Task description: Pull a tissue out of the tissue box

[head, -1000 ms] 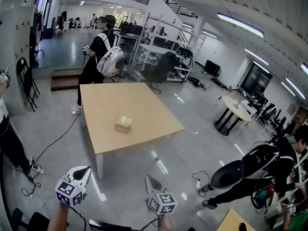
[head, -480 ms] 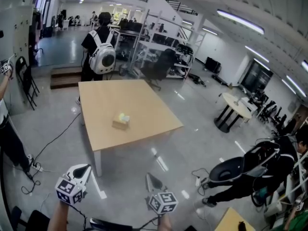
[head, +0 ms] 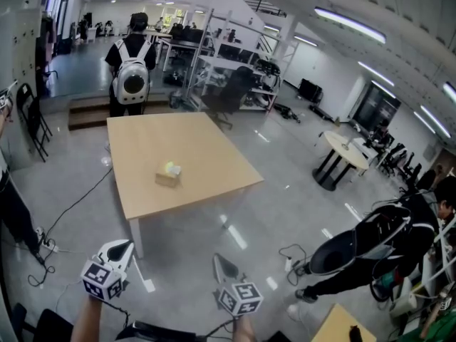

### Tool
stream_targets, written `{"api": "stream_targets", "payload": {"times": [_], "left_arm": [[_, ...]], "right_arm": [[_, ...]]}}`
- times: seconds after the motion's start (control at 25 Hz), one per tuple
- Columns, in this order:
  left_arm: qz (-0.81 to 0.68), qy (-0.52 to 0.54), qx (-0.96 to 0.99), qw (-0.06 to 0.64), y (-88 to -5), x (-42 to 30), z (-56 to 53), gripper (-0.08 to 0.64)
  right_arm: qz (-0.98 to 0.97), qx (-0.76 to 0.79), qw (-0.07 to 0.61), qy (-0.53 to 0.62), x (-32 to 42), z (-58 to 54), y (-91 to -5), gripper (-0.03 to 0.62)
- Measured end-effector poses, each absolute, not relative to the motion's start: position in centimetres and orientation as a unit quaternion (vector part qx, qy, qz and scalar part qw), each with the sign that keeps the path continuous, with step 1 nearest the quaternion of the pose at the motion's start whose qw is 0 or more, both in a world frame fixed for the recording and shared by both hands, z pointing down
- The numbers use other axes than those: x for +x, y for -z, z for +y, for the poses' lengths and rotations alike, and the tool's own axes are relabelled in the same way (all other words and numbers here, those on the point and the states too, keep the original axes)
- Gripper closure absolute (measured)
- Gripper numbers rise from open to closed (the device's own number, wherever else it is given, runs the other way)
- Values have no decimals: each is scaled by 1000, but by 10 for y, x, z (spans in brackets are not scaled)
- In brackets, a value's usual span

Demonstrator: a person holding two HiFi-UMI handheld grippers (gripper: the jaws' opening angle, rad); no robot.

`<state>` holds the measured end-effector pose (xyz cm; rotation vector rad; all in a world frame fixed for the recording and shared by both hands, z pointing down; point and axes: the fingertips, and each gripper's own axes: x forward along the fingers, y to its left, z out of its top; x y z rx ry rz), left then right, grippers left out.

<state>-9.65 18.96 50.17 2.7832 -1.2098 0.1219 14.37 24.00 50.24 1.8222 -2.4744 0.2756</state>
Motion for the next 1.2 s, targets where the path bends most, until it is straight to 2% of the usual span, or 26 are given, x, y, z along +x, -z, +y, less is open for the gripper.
{"api": "stream_targets", "payload": {"times": [0.48, 1.2], "left_arm": [[-409, -47, 910, 53, -500, -74, 179, 552], [-398, -48, 915, 48, -497, -66, 33, 552]], "right_arm": [[-810, 577, 31, -98, 154, 227, -510, 583], [-815, 570, 44, -90, 143, 84, -506, 583]]}}
